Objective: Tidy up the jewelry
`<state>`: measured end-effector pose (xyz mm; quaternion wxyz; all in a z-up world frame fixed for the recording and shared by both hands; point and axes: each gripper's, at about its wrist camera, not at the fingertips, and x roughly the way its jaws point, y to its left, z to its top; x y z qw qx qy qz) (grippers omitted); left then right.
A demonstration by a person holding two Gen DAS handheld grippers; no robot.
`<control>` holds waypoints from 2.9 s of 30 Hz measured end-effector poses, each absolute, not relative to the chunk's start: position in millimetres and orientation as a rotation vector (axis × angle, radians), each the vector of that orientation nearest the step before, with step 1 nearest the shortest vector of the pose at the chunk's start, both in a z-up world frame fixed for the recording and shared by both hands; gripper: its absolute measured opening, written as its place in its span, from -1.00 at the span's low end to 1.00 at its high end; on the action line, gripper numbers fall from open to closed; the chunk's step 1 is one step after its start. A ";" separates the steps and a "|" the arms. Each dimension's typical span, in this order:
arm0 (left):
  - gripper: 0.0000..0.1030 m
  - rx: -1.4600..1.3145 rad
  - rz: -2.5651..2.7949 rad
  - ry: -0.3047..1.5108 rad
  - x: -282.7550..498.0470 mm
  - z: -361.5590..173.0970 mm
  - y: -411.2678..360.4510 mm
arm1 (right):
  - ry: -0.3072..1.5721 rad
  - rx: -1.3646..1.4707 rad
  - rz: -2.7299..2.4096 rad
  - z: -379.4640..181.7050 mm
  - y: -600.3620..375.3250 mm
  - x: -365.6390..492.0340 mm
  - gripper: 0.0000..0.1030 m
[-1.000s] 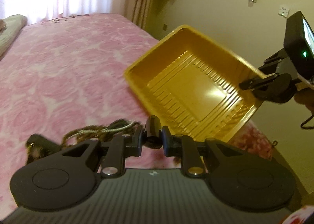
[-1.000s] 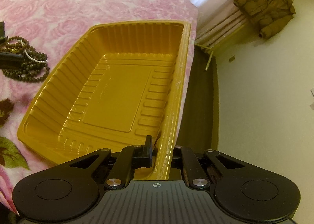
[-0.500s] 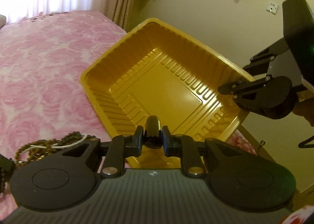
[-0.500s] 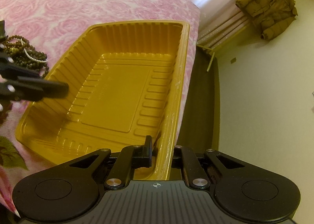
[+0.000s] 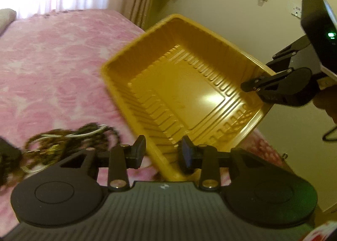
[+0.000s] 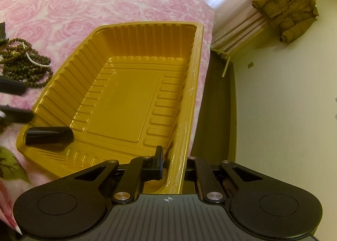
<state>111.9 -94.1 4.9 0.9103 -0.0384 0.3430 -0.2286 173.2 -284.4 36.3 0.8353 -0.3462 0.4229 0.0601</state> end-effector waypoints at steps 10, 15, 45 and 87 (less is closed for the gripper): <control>-0.35 -0.066 -0.227 0.699 70.4 -1.3 6.7 | 0.903 -0.728 0.117 29.1 -284.8 170.4 -0.88; -0.35 -0.058 -0.112 0.703 67.7 -8.0 49.1 | 0.922 -0.732 0.123 29.1 -282.5 170.4 -0.88; -0.82 0.258 -0.241 0.769 112.6 -20.4 63.1 | 0.930 -0.709 0.117 36.7 -279.2 175.7 -0.90; -0.73 0.297 -0.172 0.785 97.5 -8.9 97.8 | 0.927 -0.706 0.112 35.5 -280.4 173.8 -0.89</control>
